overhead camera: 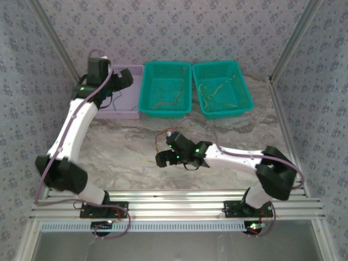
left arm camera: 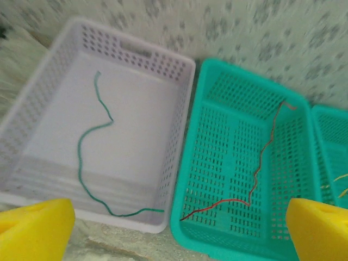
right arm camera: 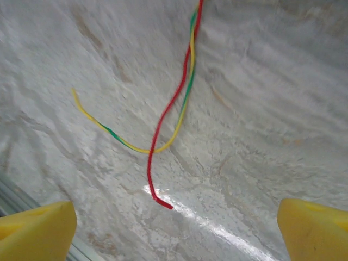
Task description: Untangle the cables
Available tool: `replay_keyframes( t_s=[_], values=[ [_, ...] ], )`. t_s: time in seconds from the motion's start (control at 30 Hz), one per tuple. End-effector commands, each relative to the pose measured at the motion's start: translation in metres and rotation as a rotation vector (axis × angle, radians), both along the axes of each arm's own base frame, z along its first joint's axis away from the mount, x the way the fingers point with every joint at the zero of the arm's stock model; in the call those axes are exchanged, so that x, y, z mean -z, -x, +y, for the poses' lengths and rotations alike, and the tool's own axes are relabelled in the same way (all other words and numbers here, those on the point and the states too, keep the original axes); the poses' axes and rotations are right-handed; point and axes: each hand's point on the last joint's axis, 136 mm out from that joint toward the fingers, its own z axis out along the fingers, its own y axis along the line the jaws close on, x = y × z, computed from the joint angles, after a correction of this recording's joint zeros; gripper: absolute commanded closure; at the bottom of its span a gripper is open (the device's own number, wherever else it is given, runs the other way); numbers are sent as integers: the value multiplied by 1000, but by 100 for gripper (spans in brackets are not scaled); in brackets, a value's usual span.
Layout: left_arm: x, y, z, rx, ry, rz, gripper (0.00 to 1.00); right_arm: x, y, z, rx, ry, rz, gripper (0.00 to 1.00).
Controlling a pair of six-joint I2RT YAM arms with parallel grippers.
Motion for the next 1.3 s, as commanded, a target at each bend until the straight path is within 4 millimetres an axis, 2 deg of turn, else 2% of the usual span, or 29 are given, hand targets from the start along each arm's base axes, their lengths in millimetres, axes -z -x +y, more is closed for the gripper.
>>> replay_keyframes(
  t_s=[0.0,0.03,0.27,0.3,0.4,0.43,0.57,0.8,0.87,0.97,1.1,1.2,1.27],
  values=[
    [5,34,19,-69,-19,24,0,4,-1,20,10,-16,63,4],
    [2,43,21,-76,-17,13,0,8,0,25,1,-13,76,5],
    [22,103,26,-54,-14,31,0,34,1,53,-31,43,123,7],
    [24,110,28,-51,-15,33,0,32,-3,60,-26,37,123,8],
    [31,127,29,-40,-22,47,0,43,-2,66,-31,51,160,17],
    [35,133,31,-37,-30,56,0,47,-1,67,-34,60,169,22],
    [51,152,38,-44,-63,79,0,62,0,63,-21,129,174,33],
    [62,168,43,-42,-80,105,0,72,-3,43,36,200,158,34],
    [65,170,44,-45,-79,109,0,77,-4,40,39,237,156,39],
    [69,175,44,-47,-67,113,0,85,-1,37,33,253,180,51],
    [74,181,46,-51,-70,122,0,86,-2,34,51,228,196,70],
    [79,183,44,-42,-66,136,0,73,-5,37,43,191,188,82],
    [81,185,43,-35,-58,143,0,56,-7,42,23,159,170,91]
  ],
)
